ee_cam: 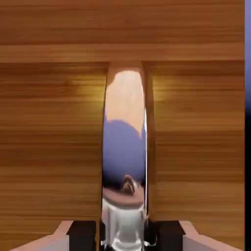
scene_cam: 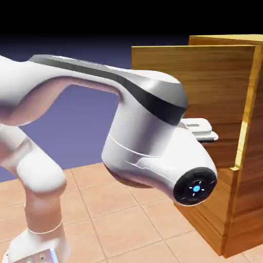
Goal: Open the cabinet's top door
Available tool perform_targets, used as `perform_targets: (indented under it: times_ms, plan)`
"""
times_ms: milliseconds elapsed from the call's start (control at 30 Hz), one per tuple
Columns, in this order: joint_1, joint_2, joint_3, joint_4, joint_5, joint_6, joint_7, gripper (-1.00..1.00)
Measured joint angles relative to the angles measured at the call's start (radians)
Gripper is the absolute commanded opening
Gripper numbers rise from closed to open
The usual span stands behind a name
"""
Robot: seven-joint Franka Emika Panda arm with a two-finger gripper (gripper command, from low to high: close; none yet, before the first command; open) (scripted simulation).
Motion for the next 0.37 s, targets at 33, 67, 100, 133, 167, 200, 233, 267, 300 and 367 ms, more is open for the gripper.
perform_targets:
  times_ms: [33, 67, 100, 133, 167, 200, 233, 267, 300, 367]
  plan:
    - [0.036, 0.000, -0.032, 0.022, -0.009, -0.017, 0.001, -1.00]
    - [0.072, -0.002, -0.063, 0.044, -0.018, -0.032, 0.004, -1.00]
    - [0.109, -0.007, -0.093, 0.066, -0.028, -0.046, 0.007, -1.00]
    - [0.145, -0.013, -0.122, 0.088, -0.038, -0.059, 0.012, -1.00]
    - [0.181, -0.022, -0.151, 0.110, -0.049, -0.072, 0.017, -1.00]
    - [0.217, -0.033, -0.178, 0.133, -0.060, -0.084, 0.023, -1.00]
    - [0.254, -0.045, -0.204, 0.157, -0.072, -0.097, 0.031, -1.00]
    - [0.290, -0.058, -0.229, 0.181, -0.084, -0.109, 0.039, -1.00]
    - [0.326, -0.073, -0.252, 0.207, -0.096, -0.122, 0.048, -1.00]
    - [0.398, -0.107, -0.297, 0.261, -0.121, -0.149, 0.069, -1.00]
